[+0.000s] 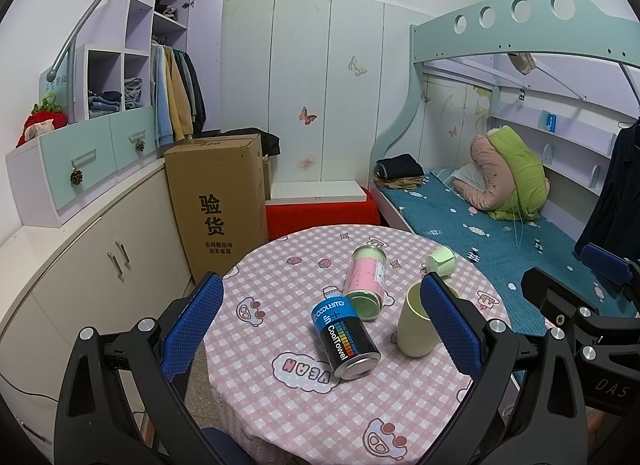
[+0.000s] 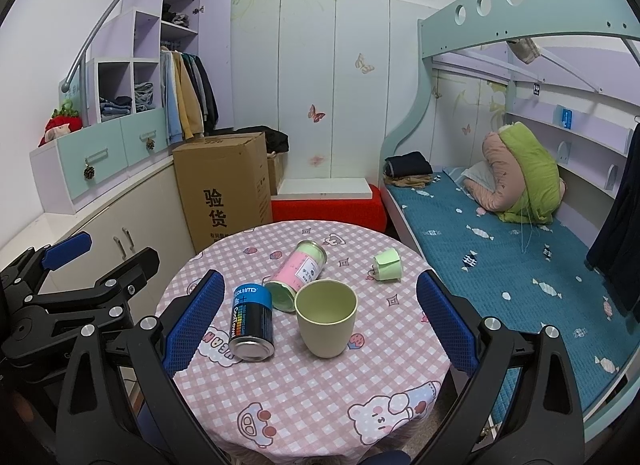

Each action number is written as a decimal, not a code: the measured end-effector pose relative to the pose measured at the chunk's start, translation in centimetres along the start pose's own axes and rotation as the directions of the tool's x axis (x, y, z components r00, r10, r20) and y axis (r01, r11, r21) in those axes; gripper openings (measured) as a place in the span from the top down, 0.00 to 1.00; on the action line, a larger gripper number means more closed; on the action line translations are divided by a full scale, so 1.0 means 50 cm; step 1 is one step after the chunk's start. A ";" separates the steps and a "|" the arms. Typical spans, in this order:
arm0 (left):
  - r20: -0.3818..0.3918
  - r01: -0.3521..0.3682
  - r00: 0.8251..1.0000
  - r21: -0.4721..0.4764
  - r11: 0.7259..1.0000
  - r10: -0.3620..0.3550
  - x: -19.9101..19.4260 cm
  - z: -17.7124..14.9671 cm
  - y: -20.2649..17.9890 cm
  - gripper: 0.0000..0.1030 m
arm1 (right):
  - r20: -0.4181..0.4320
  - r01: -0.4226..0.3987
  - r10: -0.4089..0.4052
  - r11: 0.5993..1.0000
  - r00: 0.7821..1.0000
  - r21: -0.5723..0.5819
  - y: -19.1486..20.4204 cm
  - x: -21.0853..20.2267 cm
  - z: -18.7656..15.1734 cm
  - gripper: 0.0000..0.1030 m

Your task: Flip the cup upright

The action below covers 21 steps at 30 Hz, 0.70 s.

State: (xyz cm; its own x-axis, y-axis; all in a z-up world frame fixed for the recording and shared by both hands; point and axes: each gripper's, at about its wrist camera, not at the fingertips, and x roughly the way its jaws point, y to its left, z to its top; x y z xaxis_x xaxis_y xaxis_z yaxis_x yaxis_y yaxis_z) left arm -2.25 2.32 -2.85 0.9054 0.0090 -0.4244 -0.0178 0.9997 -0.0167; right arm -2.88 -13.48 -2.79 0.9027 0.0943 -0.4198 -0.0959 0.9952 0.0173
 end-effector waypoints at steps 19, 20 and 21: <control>-0.031 0.006 1.000 -0.002 1.000 -0.006 0.020 -0.002 -0.006 0.08 | -0.017 -0.001 0.001 1.000 1.000 0.005 -0.001 0.009 -0.009 0.06; -0.033 0.006 0.999 -0.002 1.000 -0.006 0.021 -0.002 -0.006 0.08 | -0.018 -0.001 0.001 1.000 1.000 0.005 0.000 0.011 -0.008 0.06; -0.035 0.008 0.999 -0.002 1.000 -0.008 0.022 -0.002 -0.006 0.08 | -0.021 0.001 -0.001 1.000 1.000 0.006 0.000 0.014 -0.009 0.06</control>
State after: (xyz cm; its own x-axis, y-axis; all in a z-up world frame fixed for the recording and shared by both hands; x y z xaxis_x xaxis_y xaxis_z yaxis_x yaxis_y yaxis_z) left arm -1.29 2.03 -3.43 0.8904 0.0003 -0.4552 -0.0113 0.9997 -0.0216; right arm -2.45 -13.43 -3.51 0.8940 0.0925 -0.4385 -0.0921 0.9955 0.0221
